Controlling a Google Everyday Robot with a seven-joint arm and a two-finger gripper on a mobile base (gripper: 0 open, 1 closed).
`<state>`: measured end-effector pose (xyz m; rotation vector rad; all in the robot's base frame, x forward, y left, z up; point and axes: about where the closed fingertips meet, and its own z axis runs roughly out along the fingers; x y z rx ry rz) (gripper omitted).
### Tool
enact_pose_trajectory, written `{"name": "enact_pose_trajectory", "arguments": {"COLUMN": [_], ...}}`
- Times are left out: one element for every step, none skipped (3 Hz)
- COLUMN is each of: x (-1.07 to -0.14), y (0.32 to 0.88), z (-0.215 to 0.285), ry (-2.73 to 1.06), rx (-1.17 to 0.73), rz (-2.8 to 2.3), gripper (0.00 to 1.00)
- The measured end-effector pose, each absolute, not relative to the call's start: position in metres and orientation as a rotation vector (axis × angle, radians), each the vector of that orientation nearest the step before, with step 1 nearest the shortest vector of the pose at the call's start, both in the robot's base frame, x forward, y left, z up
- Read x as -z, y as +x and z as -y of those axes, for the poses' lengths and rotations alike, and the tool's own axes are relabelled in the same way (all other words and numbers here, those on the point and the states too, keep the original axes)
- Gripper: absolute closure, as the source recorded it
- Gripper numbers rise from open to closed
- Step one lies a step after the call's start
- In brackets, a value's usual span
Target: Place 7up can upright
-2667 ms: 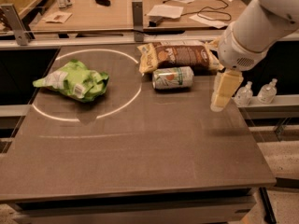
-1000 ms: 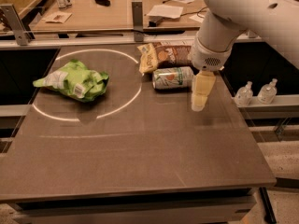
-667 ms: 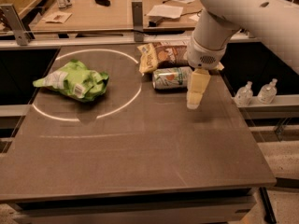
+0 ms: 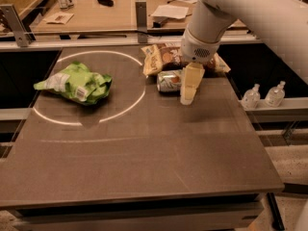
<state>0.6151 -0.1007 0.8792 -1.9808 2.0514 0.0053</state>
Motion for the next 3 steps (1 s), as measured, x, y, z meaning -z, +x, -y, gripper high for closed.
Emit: {"name": "enact_pose_trajectory", "arguments": {"x": [-0.870, -0.856, -0.840], "y": [0.632, 0.647, 0.653], "z": [0.091, 0.092, 0.100], "ry": [-2.019, -2.036, -2.040], "rx": [-0.026, -0.033, -0.044], "rz": [-2.054, -2.093, -2.155], "gripper": [0.00, 0.00, 0.00]}}
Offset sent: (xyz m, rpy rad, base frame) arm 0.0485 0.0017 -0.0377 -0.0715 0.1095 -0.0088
